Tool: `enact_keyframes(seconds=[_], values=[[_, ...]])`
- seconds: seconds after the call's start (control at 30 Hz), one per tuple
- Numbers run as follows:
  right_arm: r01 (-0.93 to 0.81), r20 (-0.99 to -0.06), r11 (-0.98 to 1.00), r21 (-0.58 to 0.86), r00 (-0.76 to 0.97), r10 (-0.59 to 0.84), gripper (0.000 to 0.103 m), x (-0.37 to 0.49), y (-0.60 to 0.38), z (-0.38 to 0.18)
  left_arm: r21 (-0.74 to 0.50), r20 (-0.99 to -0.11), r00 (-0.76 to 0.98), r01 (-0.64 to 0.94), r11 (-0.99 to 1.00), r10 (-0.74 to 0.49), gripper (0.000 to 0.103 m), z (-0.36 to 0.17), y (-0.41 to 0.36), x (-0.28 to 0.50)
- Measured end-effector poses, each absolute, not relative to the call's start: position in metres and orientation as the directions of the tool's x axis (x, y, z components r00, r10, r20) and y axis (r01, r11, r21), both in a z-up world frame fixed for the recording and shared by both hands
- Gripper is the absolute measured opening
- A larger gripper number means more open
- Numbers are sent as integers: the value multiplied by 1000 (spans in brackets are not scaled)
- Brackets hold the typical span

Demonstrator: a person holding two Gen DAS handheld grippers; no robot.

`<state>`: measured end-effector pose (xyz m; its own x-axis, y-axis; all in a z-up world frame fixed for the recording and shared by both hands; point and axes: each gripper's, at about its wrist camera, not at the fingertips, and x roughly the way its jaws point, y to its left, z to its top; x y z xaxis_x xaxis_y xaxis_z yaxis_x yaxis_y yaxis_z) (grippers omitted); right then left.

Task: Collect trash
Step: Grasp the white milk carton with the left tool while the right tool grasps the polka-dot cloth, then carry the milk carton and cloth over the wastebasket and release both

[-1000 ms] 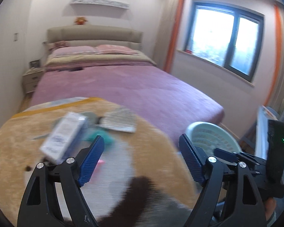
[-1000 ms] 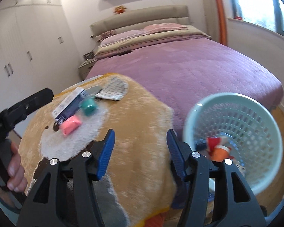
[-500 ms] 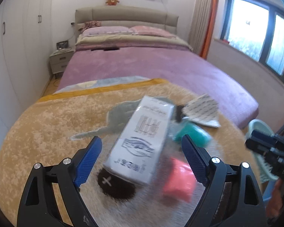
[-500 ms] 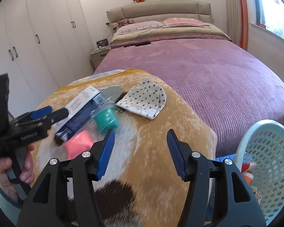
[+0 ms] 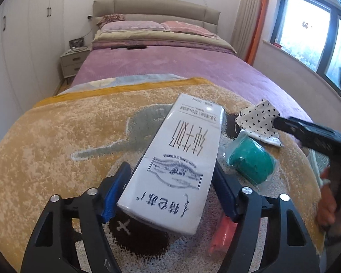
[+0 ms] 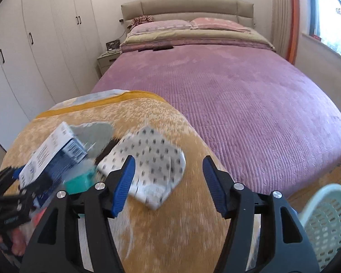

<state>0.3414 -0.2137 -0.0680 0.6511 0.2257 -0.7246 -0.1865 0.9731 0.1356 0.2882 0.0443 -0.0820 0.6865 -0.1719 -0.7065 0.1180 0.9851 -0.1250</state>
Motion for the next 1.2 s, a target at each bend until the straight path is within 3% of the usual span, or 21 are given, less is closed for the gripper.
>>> enact_keyframes(seconds=[0.07, 0.23, 0.27, 0.3, 0.4, 0.5, 0.6, 0.87, 1.2], values=[[-205, -740, 970, 133, 630, 235, 59, 353, -209, -72, -123, -708, 686, 117, 985, -170, 60, -83, 44, 288], [-287, -778, 955, 71, 584, 233, 58, 357, -186, -80, -137, -703, 689, 112, 984, -176, 58, -83, 45, 286], [-294, -776, 954, 62, 586, 232, 53, 356, -184, -80, -137, -702, 690, 111, 984, -175, 58, -82, 45, 286], [-307, -773, 950, 57, 588, 236, 36, 353, -182, -79, -136, -701, 692, 111, 984, -175, 58, -82, 45, 286], [-349, -759, 935, 55, 594, 266, 15, 343, -176, -77, -135, -690, 704, 104, 985, -169, 57, -80, 46, 282], [-397, -710, 918, 11, 644, 286, 7, 323, -168, -68, -146, -672, 721, 95, 985, -169, 56, -77, 49, 278], [-394, -664, 918, -48, 699, 265, 5, 305, -163, -61, -154, -653, 738, 88, 984, -168, 56, -74, 53, 275], [-285, -613, 958, 18, 754, 236, 5, 259, -199, -44, -154, -548, 815, 124, 980, -189, 56, -48, 45, 247], [-77, -555, 997, -15, 830, 55, 5, 187, -282, -11, -129, -460, 831, 287, 949, -314, 56, -4, -25, 193]])
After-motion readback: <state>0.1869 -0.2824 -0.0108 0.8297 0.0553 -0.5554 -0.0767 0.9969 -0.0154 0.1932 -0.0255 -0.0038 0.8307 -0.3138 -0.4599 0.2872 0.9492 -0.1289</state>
